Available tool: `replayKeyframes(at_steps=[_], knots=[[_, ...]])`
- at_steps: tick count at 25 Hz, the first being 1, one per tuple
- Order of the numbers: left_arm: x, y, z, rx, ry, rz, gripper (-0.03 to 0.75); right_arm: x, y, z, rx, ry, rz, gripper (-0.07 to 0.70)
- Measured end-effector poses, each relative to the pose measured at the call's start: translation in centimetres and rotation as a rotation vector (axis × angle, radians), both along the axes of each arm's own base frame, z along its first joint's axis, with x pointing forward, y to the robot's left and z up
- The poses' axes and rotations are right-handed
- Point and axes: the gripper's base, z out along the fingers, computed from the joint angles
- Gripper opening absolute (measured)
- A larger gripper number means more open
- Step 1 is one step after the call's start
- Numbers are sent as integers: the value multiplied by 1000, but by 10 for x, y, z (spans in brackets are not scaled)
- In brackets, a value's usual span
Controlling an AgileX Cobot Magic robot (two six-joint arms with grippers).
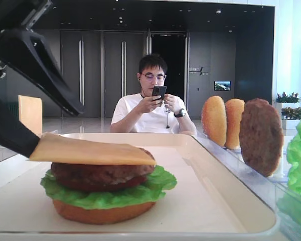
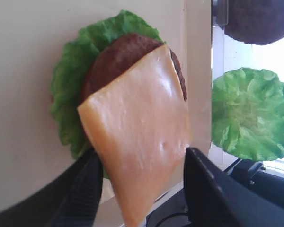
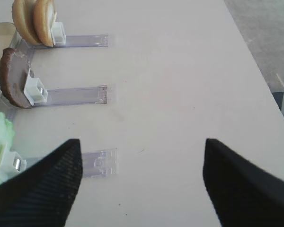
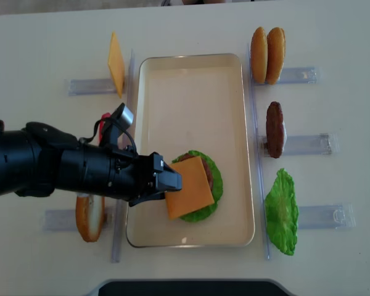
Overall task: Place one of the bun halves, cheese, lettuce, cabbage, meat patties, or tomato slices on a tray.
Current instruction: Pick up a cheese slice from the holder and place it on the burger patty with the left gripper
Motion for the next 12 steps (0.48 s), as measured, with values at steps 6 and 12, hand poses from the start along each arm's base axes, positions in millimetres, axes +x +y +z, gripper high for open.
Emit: replayKeyframes(at_steps=[6,12], knots=[[1,1,0,11,0,4,419,0,0,0,0,0,0,535],[3,4,8,28,-54,42,419,0,0,0,0,0,0,535]])
